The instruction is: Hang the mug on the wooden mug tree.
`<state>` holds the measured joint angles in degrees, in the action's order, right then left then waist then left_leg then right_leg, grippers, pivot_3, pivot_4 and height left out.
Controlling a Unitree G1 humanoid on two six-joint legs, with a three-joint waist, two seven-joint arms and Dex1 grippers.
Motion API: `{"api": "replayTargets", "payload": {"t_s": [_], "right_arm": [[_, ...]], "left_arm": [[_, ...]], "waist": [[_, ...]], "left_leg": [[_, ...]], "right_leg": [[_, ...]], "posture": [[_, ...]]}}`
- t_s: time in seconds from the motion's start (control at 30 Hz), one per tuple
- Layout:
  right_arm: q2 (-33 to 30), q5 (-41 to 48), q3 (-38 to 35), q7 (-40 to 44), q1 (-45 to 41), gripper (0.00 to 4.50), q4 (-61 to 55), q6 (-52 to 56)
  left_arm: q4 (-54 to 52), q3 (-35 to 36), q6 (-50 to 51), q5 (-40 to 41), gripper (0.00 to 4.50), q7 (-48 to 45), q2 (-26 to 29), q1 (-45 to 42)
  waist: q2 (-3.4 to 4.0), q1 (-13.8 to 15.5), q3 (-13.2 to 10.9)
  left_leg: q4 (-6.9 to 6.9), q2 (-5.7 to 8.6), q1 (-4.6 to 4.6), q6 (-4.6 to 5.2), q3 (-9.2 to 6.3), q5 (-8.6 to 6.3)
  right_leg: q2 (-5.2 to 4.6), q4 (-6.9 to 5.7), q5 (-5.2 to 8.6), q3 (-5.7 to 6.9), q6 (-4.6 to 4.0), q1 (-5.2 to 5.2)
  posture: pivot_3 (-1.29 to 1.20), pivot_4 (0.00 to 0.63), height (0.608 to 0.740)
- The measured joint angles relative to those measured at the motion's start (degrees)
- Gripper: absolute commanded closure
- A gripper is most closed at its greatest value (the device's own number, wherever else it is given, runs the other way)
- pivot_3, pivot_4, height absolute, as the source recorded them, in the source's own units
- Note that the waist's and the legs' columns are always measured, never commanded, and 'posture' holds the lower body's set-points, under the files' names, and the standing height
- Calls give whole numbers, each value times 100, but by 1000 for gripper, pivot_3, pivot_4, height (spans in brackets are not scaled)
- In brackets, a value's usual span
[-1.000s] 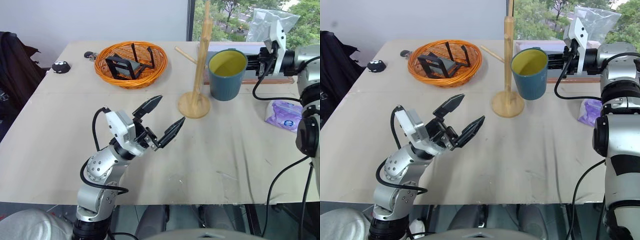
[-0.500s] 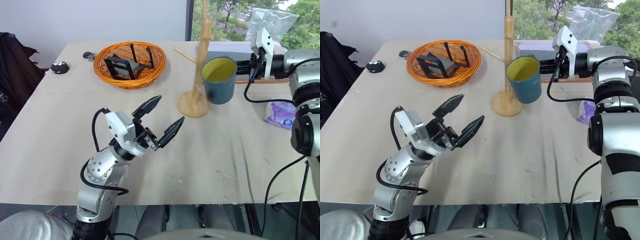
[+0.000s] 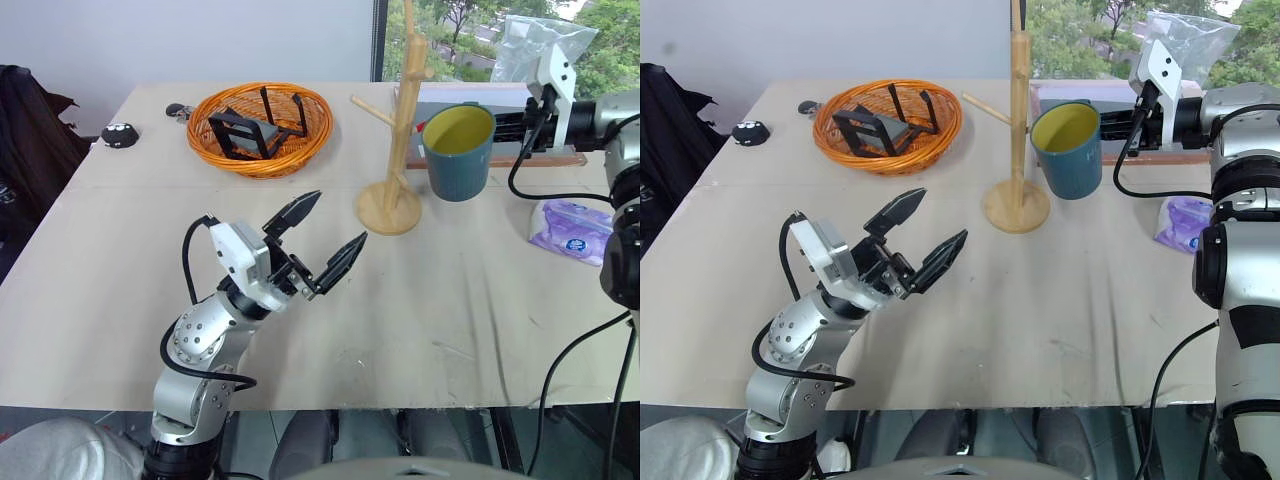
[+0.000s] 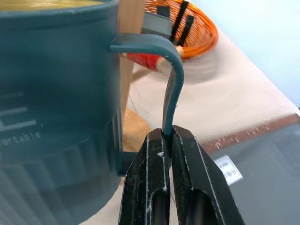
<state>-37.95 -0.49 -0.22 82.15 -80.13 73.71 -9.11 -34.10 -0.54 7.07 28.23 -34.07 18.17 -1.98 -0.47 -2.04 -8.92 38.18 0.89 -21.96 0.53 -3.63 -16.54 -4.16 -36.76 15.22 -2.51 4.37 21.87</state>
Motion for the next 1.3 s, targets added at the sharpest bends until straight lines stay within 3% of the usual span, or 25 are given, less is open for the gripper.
{"api": "replayTargets", "payload": {"t_s": [0.43,1.3], "right_arm": [[365,-178,-12,-456,-15,4455,163,11],[720,-304,-17,-96,-258,4455,171,-28]], "left_arm": [[0,-6,2,-11,0,82,15,-10],[-192,-61,140,-67,0,540,-90,91]], "waist": [[1,-12,0],[2,-15,-1]], "left_leg": [[-3,0,-1,0,2,0],[-4,0,-2,-1,1,0]], "right_leg": [[0,0,0,-2,0,4],[0,-1,0,-1,0,6]], "posture": [[0,150,740],[0,150,740]]}}
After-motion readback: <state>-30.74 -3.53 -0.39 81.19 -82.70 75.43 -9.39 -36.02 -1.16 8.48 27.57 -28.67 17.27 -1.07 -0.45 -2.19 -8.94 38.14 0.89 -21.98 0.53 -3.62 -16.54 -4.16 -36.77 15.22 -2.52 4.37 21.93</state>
